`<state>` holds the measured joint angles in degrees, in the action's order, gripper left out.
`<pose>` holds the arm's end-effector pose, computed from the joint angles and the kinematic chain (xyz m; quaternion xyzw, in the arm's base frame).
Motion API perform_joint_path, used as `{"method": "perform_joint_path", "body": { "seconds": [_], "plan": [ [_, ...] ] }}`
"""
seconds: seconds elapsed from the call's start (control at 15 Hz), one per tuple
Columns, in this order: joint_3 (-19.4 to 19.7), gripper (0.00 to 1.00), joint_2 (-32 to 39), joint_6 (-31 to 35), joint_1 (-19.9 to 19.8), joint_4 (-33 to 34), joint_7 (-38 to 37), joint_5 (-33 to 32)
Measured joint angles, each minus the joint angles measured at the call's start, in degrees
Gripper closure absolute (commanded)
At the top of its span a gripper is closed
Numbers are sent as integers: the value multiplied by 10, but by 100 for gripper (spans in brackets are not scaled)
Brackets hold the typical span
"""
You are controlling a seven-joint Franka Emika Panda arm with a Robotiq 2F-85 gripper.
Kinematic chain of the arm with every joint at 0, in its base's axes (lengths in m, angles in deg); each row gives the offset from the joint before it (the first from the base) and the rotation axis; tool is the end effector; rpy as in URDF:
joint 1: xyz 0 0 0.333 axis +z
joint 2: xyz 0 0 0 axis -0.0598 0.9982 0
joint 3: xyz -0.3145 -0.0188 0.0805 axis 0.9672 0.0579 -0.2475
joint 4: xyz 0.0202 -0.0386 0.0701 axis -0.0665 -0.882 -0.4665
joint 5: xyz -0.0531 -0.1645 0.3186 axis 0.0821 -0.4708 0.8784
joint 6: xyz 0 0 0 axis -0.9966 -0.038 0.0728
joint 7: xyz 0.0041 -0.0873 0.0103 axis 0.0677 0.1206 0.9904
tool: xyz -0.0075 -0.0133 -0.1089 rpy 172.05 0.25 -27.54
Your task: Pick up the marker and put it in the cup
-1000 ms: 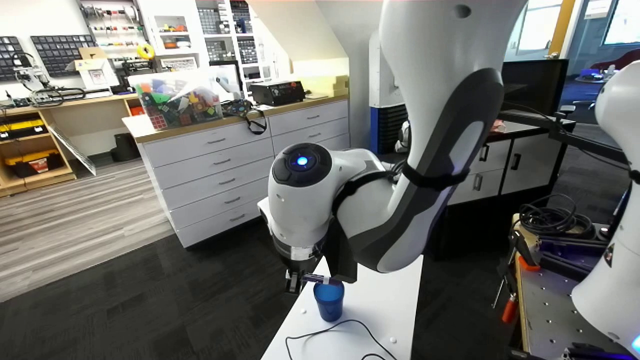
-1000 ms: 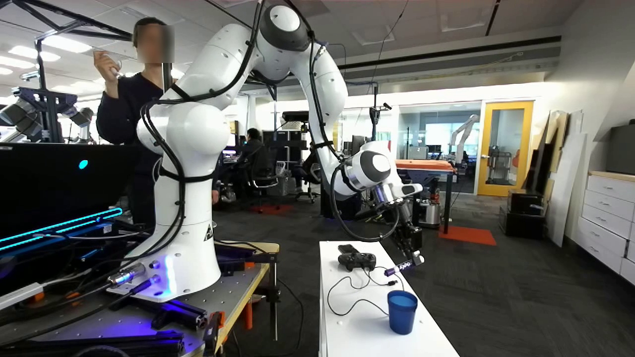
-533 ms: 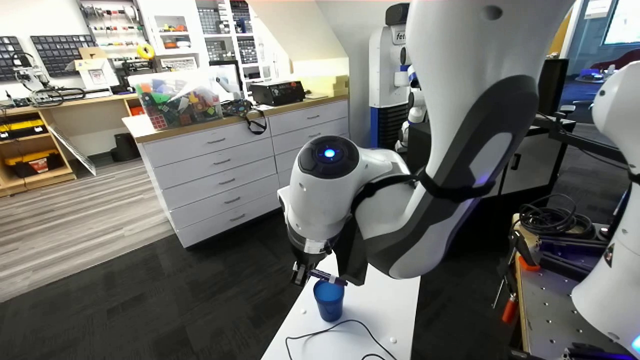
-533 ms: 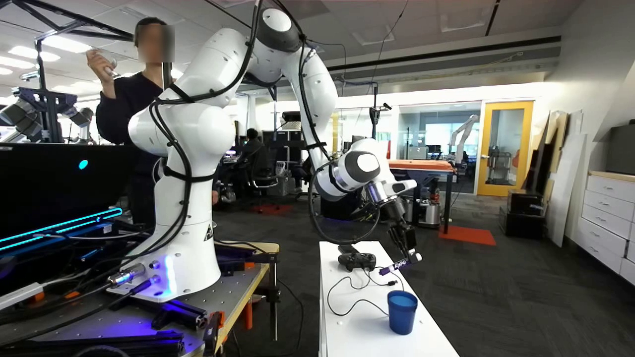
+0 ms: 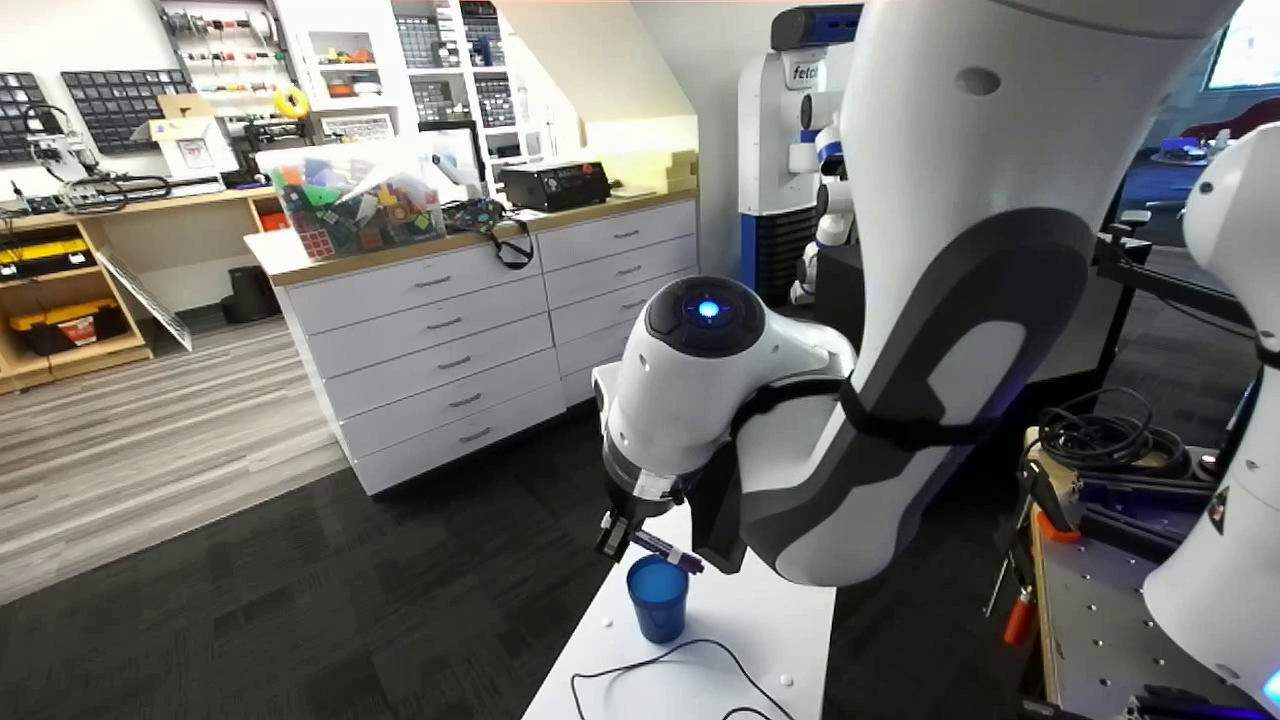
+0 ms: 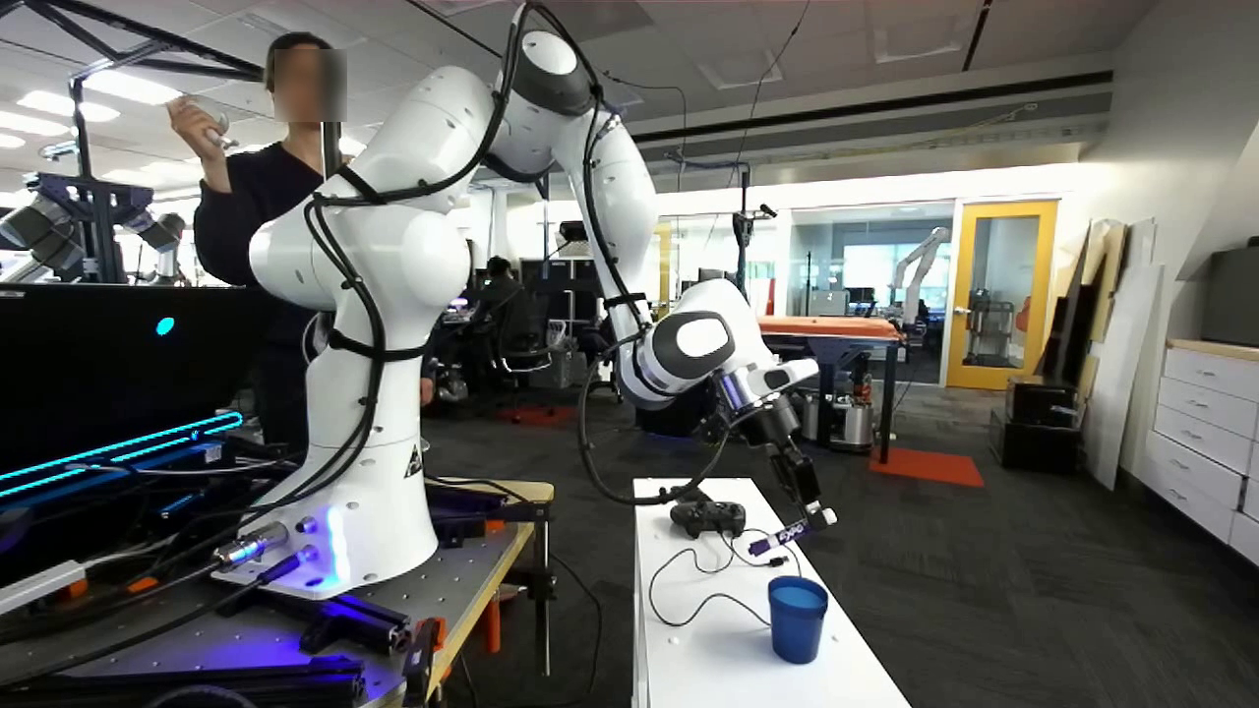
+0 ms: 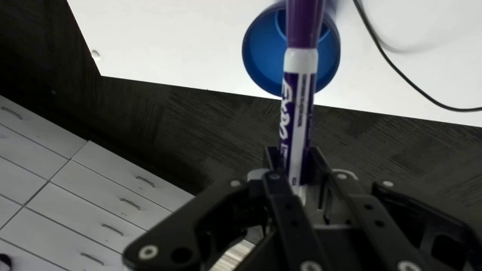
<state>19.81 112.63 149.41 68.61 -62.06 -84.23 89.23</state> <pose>0.4551 0.1735 0.1934 0.9625 0.0534 0.2254 0.1411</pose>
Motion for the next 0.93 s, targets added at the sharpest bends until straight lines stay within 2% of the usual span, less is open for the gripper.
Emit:
{"method": "perform_joint_path", "body": {
  "seconds": [0.93],
  "plan": [
    [-8,94,24,137,23,-30,101,187]
  ]
}}
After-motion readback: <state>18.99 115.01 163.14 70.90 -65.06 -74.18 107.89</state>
